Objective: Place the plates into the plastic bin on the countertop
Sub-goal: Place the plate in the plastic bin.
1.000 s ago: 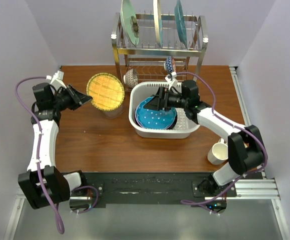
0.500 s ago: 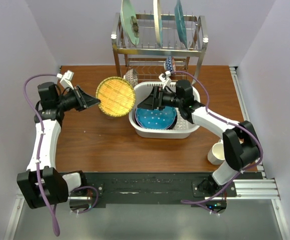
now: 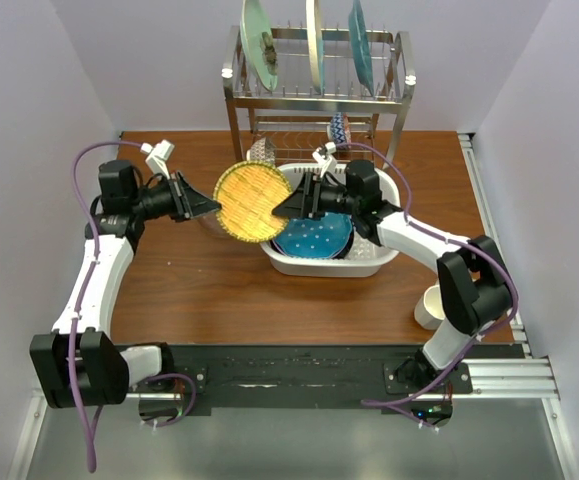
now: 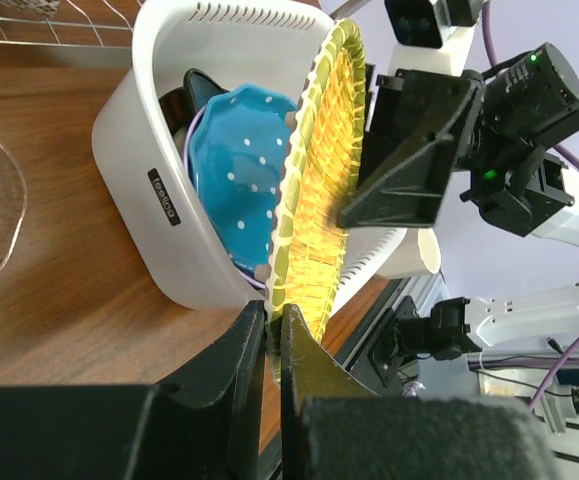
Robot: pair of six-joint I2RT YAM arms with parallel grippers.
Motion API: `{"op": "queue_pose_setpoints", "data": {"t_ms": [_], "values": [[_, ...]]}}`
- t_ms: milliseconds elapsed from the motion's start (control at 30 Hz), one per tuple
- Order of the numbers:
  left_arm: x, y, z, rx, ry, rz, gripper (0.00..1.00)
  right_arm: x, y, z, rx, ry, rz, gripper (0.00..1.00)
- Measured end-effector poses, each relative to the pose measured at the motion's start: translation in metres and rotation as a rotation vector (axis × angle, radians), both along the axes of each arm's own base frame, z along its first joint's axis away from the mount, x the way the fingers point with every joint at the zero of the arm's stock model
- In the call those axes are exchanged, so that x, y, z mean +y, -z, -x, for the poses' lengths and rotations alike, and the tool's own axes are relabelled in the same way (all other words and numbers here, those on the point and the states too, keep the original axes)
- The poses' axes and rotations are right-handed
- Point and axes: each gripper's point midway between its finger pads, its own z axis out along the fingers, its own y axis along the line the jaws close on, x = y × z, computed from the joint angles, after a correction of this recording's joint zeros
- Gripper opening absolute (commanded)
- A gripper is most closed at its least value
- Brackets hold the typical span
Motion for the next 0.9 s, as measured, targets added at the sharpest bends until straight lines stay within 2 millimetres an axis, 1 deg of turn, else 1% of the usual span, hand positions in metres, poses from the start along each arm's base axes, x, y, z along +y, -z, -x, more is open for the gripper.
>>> {"op": "queue_pose_setpoints", "data": {"t_ms": [33,67,100,133,167,233,300,333,367,400,467,500,667,900], "values": [[-0.001,0.001,-0.001,0.004,0.002,0.000,0.00,0.001,0.000,-0.001,0.001,-0.001,-0.004,0.37],[-0.001,0.002,-0.001,0.007,0.004,0.001,0.00,0.002,0.000,-0.001,0.003,-0.007,-0.007,0.27],[-0.002,0.004,-0.001,0.011,0.007,0.000,0.00,0.003,0.000,-0.001,0.010,-0.013,-0.012,0.07],[-0.002,0.004,-0.002,0.011,0.007,-0.001,0.00,0.005,0.001,-0.001,0.017,-0.016,-0.016,0.00],[-0.002,0.005,-0.002,0.009,0.006,-0.006,0.00,0.006,0.002,-0.001,0.024,-0.021,-0.022,0.00],[0.004,0.013,-0.009,0.007,-0.028,-0.031,0.00,0.007,-0.006,0.003,0.023,-0.056,-0.054,0.00],[0.005,0.015,-0.012,0.011,-0.032,-0.032,0.00,0.007,-0.008,0.003,0.017,-0.057,-0.057,0.00],[0.005,0.015,-0.012,0.007,-0.032,-0.034,0.05,0.007,-0.007,0.003,0.020,-0.056,-0.057,0.00],[0.005,0.015,-0.013,0.005,-0.033,-0.035,0.26,0.007,-0.008,0.003,0.020,-0.056,-0.057,0.00],[0.005,0.015,-0.013,0.004,-0.034,-0.035,0.70,0.007,-0.008,0.003,0.019,-0.056,-0.057,0.00],[0.005,0.014,-0.013,-0.003,-0.029,-0.037,0.91,0.008,-0.007,0.003,0.016,-0.054,-0.055,0.00],[0.003,0.014,-0.012,0.000,-0.023,-0.034,1.00,0.008,-0.006,0.002,0.018,-0.047,-0.050,0.00],[0.002,0.022,-0.011,0.029,-0.031,-0.057,1.00,0.008,0.001,0.001,0.028,-0.030,-0.028,0.00],[0.013,0.024,-0.019,0.042,-0.098,-0.124,1.00,0.007,0.001,0.000,0.022,-0.029,-0.025,0.00]]}}
